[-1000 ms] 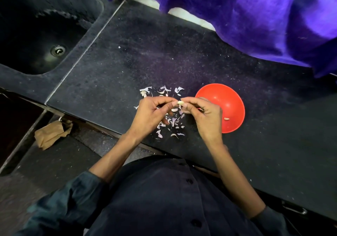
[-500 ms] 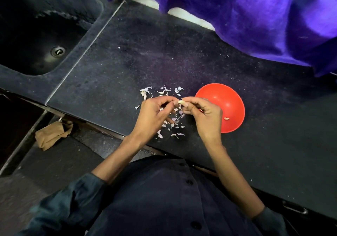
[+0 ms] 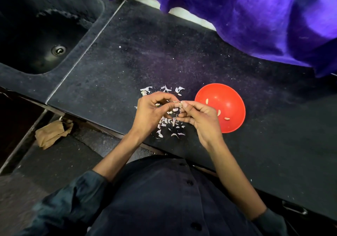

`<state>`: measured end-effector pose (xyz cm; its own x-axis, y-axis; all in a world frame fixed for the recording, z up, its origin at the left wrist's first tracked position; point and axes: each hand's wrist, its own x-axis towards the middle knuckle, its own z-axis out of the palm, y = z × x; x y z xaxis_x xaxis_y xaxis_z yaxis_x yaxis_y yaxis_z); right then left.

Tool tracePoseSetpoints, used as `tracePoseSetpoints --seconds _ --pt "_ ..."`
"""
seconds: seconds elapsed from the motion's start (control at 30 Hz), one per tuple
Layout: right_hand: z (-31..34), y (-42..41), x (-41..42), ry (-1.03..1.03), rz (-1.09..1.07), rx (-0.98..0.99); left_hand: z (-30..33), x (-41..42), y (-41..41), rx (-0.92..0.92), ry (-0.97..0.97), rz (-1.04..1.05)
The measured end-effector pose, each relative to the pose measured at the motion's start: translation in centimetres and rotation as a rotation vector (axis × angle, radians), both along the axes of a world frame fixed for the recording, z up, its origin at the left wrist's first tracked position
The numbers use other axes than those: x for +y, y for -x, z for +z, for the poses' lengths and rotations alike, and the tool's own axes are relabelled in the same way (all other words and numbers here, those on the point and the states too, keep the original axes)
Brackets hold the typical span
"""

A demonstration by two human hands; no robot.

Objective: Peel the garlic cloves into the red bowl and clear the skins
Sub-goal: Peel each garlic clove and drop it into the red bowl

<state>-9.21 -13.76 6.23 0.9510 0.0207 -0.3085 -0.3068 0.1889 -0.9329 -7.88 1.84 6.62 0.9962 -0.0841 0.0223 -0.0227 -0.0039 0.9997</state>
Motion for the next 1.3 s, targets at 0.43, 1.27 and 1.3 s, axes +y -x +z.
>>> tracePoseSetpoints --seconds 0.43,1.27,1.3 --pt "0.4 -0.2 -0.4 0.111 0.154 -0.030 -0.4 0.5 -0.3 -0.014 -0.084 -0.024" --pt "1.4 0.2 1.6 -0.595 -0.078 0.514 -2.1 -0.1 0.5 -0.488 -0.656 0.068" --pt "1.5 0.2 1.6 -0.640 -0.098 0.549 -2.1 -0.2 0.6 -0.491 -0.660 0.068"
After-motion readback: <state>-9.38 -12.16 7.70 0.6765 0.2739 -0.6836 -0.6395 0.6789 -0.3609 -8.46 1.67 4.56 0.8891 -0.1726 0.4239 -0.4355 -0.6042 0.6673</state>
